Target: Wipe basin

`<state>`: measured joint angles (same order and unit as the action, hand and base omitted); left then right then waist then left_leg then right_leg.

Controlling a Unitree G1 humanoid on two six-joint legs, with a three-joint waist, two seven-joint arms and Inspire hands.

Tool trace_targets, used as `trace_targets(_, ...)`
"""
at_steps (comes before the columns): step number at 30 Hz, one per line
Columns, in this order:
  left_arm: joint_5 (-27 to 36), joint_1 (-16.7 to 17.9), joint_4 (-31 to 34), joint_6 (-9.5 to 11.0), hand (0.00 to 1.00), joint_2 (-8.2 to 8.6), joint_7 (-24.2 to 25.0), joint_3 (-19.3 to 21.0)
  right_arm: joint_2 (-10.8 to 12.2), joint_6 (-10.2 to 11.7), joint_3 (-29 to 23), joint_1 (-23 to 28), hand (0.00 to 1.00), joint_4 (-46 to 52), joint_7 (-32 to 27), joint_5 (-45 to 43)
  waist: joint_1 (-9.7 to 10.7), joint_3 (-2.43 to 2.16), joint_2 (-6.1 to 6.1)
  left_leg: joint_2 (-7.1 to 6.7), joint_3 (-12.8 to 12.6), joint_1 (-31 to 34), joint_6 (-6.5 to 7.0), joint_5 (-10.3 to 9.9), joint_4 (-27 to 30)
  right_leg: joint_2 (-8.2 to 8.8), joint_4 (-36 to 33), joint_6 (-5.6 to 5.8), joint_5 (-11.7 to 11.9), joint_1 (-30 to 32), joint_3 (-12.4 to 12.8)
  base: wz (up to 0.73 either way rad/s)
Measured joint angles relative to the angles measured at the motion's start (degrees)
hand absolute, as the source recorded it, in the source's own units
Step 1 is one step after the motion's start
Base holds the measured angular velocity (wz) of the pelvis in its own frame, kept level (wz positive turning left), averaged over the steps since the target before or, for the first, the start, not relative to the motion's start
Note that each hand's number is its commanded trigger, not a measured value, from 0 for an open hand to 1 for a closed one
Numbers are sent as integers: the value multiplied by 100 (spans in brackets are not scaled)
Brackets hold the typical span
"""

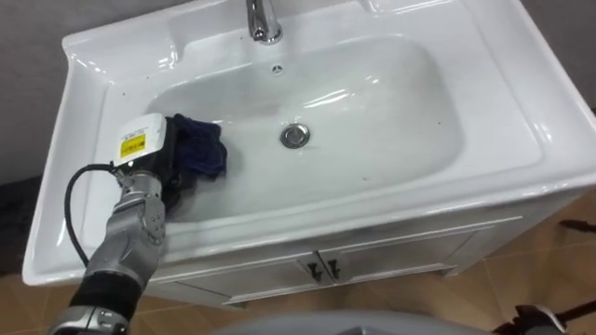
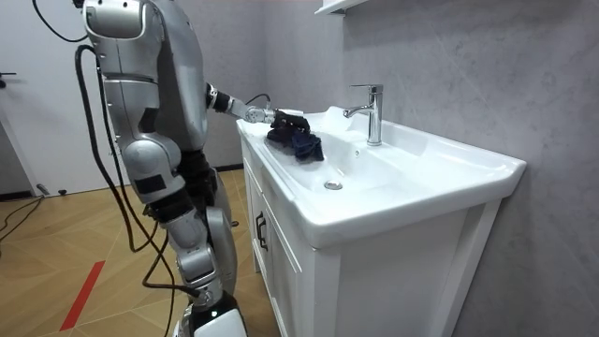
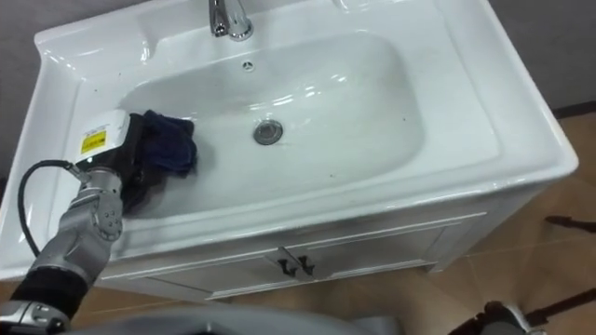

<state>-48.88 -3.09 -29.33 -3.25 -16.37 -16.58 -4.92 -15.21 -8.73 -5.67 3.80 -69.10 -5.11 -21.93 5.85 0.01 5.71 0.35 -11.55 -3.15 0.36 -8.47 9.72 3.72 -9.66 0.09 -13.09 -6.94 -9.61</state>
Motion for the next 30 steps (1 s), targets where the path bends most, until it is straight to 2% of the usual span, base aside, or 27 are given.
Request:
trace_targets(5, 111, -13, 383, -30, 100, 0, -332, 73, 104, 63, 248, 31, 0, -87, 36, 155, 0, -12, 21, -32, 186, 92, 0, 0, 46, 19, 3, 8, -5, -12, -161, 18)
trace_targets(6, 131, -13, 557, -26, 100, 0, -425, 120, 123, 64, 290, 22, 0, -116, 39, 162, -4, 9, -10, -36, 236, 117, 0, 0, 72, 21, 0, 9, -6, -12, -167, 17)
trace_targets(10, 213, -12, 880, -17, 100, -4, -786, 309, 128, 66, 456, -39, 0, -270, 36, 166, -31, 14, -35, -35, 237, 91, 0, 0, 73, 20, 2, 10, -7, -46, -161, 2)
trace_targets(19, 213, -11, 1274, 49, 100, -7, -1426, 549, 169, 116, 555, -41, 0, -453, 37, 321, -18, -9, -60, -45, 249, 91, 0, -1, 107, 25, -8, 27, -16, -43, -144, 0)
trace_targets(24, 195, -11, 1872, 58, 100, -8, -1507, 881, 178, 108, 599, 103, 0, -463, 34, 340, -218, -16, -51, -37, 263, 120, -1, -2, 149, 19, -4, 26, -16, -27, -140, 0)
trace_targets(30, 198, 10, 2114, 54, 100, -10, -1787, 961, 182, 116, 676, 140, 0, -465, 16, 352, -340, -32, -27, -49, 348, 110, -1, -2, 173, 16, -11, 25, -15, -104, -199, 7)
